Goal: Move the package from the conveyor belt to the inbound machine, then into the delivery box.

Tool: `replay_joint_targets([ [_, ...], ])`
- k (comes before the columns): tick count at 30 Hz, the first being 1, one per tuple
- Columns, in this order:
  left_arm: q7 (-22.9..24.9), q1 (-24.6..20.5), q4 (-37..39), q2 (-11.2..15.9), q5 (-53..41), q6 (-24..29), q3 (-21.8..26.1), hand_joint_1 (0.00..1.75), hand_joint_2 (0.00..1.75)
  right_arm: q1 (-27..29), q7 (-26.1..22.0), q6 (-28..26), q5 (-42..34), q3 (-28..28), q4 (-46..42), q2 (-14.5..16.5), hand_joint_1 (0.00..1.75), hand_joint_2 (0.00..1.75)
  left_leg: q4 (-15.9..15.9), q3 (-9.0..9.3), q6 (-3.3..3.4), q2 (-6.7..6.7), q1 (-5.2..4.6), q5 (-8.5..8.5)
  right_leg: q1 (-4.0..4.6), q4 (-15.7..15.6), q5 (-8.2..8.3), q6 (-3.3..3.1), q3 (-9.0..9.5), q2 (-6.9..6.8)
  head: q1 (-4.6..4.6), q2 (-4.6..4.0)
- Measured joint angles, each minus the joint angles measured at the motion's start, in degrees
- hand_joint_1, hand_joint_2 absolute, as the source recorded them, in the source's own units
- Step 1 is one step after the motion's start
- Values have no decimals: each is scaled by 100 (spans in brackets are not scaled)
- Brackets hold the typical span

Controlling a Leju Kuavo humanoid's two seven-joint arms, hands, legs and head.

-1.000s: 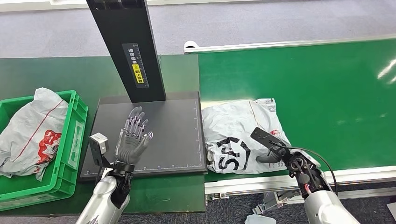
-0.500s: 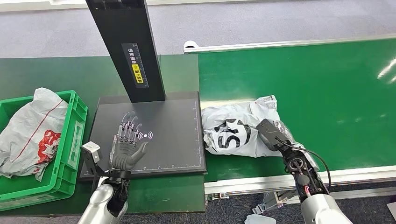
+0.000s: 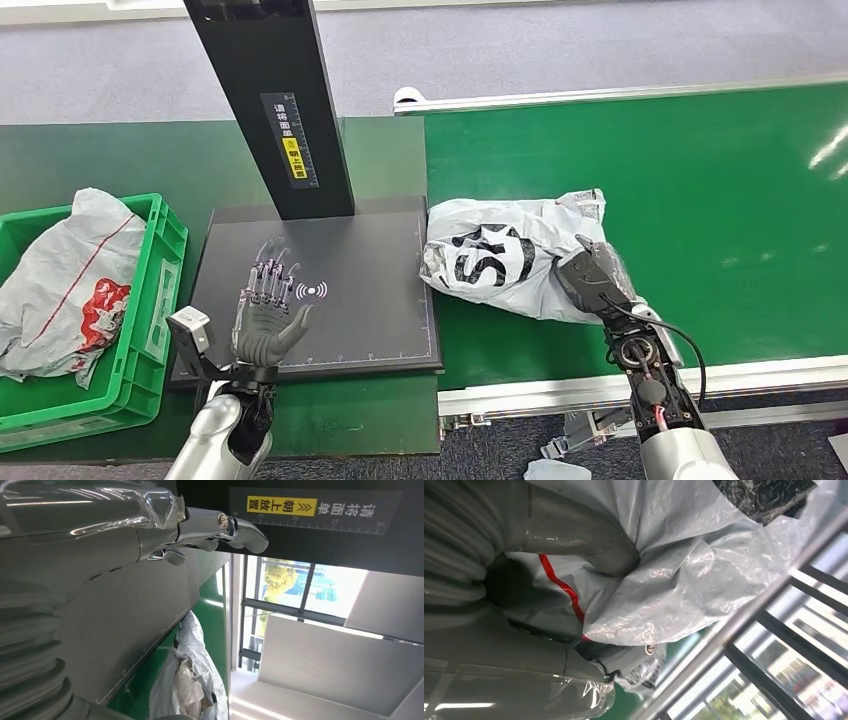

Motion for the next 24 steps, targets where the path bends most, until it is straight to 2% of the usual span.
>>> replay_joint_targets([
  [4, -301, -23, 0, -8, 90, 291, 12, 0, 175, 351, -722, -674, -1282, -319, -788, 139, 175, 175, 0, -1, 0, -8, 0, 0, 0, 0, -1, 0, -2, -4, -1, 0],
  [8, -585, -90, -18, -46, 244, 742, 33, 0, 175, 906, -984, -1504, -2296, -640, -2217, 319, 175, 175, 0, -6, -1, -11, 0, -1, 0, 0, -5, 1, -3, -5, 1, 0],
  [12, -744, -127, -393, -219, 309, 1449, 251, 0, 175, 1281, -1009, -2800, -2133, -539, -3763, 385, 175, 175, -1, -9, -1, 2, 0, -2, 0, 0, -4, 2, -8, 2, 1, 0],
  [14, -759, -142, -691, -345, 260, 1714, 439, 0, 175, 1275, -1007, -3183, -1834, -275, -4200, 343, 175, 175, -2, -6, -1, 11, 0, -2, 0, 0, -2, 0, -7, 9, 1, 0],
  [17, -763, -129, -1155, -510, 225, 1874, 689, 0, 175, 1104, -892, -2859, -1014, 221, -4324, 269, 175, 175, -3, 0, -1, 22, 0, -2, 1, 0, 3, -6, -5, 18, 0, 0],
  [21, -764, -46, -1635, -695, 281, 1738, 958, 0, 175, 709, -563, -2195, 289, 896, -3820, 164, 175, 175, -2, 4, 0, 15, 3, 5, 4, 0, 5, -8, -1, 12, -1, 0],
  [24, -764, 5, -1825, -772, 287, 1674, 1076, 0, 175, 528, -468, -2051, 694, 1298, -3408, 64, 175, 175, -2, 2, 3, -4, 3, 9, 4, 1, 5, -9, 3, -5, 1, 0],
])
